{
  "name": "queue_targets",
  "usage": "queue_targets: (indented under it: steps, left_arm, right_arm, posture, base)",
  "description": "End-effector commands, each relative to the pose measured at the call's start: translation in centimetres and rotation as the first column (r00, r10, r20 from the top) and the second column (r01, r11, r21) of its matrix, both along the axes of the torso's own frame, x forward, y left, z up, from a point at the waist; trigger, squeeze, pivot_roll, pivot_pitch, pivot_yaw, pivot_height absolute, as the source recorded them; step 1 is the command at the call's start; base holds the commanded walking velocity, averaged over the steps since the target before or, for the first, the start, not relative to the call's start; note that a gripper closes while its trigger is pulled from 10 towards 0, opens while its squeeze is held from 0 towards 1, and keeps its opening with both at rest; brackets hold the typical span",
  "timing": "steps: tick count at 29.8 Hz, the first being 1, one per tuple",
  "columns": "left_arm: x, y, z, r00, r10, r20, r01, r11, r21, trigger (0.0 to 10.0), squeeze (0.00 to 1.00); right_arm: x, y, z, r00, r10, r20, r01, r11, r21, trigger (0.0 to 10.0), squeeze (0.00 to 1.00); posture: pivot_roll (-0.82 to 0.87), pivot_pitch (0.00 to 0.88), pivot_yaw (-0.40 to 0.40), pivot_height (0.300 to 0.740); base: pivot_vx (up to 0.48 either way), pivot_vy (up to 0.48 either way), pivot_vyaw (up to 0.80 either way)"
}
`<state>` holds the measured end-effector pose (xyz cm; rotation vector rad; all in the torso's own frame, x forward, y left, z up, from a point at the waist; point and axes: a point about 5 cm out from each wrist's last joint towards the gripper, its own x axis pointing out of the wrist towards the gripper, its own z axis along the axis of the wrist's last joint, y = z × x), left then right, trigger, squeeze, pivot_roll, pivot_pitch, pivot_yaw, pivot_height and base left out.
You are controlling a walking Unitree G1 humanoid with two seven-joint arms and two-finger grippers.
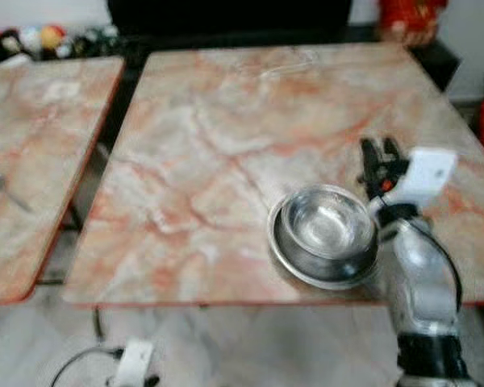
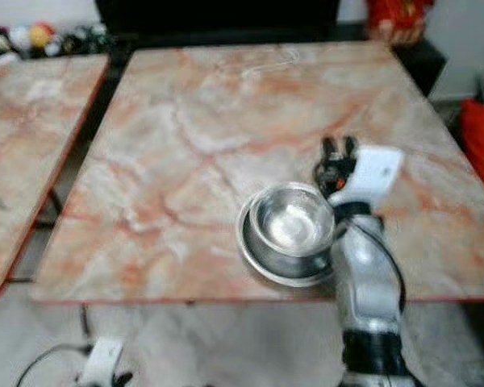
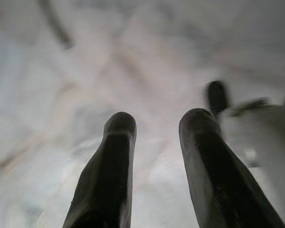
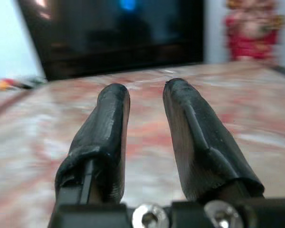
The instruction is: Setting the table
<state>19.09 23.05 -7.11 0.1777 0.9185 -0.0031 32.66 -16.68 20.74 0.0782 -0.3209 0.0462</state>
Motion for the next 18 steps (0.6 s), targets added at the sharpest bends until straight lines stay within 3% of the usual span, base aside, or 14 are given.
queue_targets:
  steps: [1, 12, 18]
  left_arm:
    - [-1.1, -0.6, -0.7, 0.999, -0.006, -0.044, 0.005, 1.000, -0.017, 10.0, 0.00]
    - [-0.6, -2.4, -0.9, 0.999, -0.018, -0.044, 0.016, 0.999, -0.030, 10.0, 0.00]
    - [-0.8, -2.5, -1.0, 0.999, -0.015, -0.049, 0.014, 0.999, -0.031, 10.0, 0.00]
  right_arm:
    - [-0.3, -0.7, -0.5, 1.000, -0.019, -0.010, 0.020, 1.000, 0.020, 10.0, 0.00]
    - [0.0, 0.9, -0.6, 1.000, 0.030, 0.003, -0.030, 0.998, 0.054, 10.0, 0.00]
    - [0.0, 1.4, -0.6, 0.999, 0.048, 0.011, -0.049, 0.997, 0.066, 10.0, 0.00]
  posture:
    - [-0.15, 0.114, 0.073, 0.740]
    - [-0.15, 0.080, 0.067, 0.740]
    - [-0.16, 0.069, 0.066, 0.740]
  base:
    - [0.000, 0.480, 0.00]
    - [0.000, 0.480, 0.00]
    - [0.000, 0.480, 0.00]
